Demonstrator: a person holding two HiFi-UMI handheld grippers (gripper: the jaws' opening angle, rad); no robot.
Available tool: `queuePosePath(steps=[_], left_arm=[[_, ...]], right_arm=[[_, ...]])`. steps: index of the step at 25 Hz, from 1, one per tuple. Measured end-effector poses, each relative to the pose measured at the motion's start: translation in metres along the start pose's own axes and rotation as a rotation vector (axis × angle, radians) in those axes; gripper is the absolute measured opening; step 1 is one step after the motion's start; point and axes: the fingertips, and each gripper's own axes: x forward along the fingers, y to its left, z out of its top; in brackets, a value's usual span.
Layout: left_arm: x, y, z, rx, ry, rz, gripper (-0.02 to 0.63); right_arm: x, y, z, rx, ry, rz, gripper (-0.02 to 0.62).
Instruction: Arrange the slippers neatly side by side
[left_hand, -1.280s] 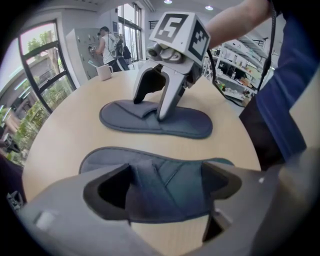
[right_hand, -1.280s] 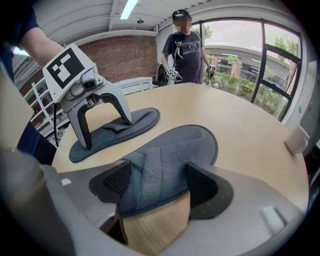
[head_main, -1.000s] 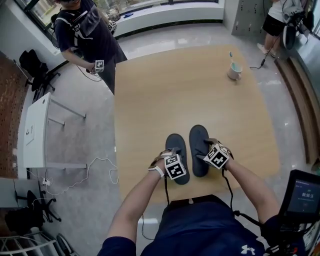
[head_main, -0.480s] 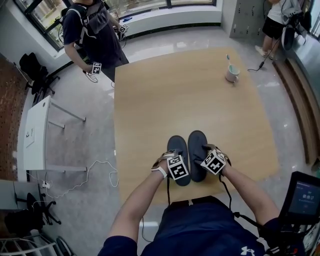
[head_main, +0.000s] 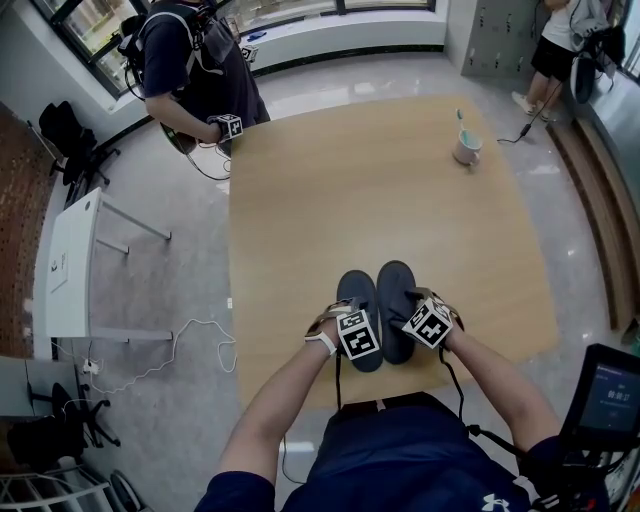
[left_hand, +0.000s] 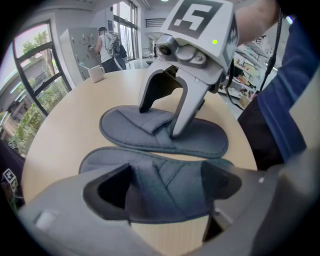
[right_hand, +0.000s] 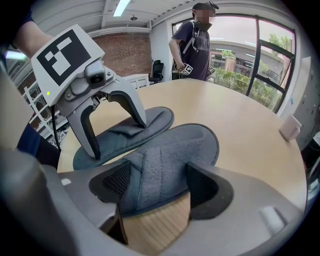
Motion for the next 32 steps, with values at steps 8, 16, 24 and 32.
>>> queuePosePath(steps=[8,16,24,32], left_arm=[[-0.038,0.012,0.003,-0.066,-0.104,0.095,0.456],[-0.171,0.008,0.047,-0.368,-0.656,0.330,0.298],[-0.274,0.003,0.103,-0.402,-0.919,0.572,0.005],[-0.327,0.005,0.123,-0.479,-1.098,0.529,0.005]], right_arm=[[-0.025,-0.004,0.033,-0.032,-0.138,-0.033,0.360],[-0.121,0.008,0.070,0.259,-0.502,-0.081,0.293],[-0.208,0.024,0.119,0.405,-0.789,-0.121,0.016],[-0.261,0.018,0.178,0.314,-0.953,-0.200,0.011]])
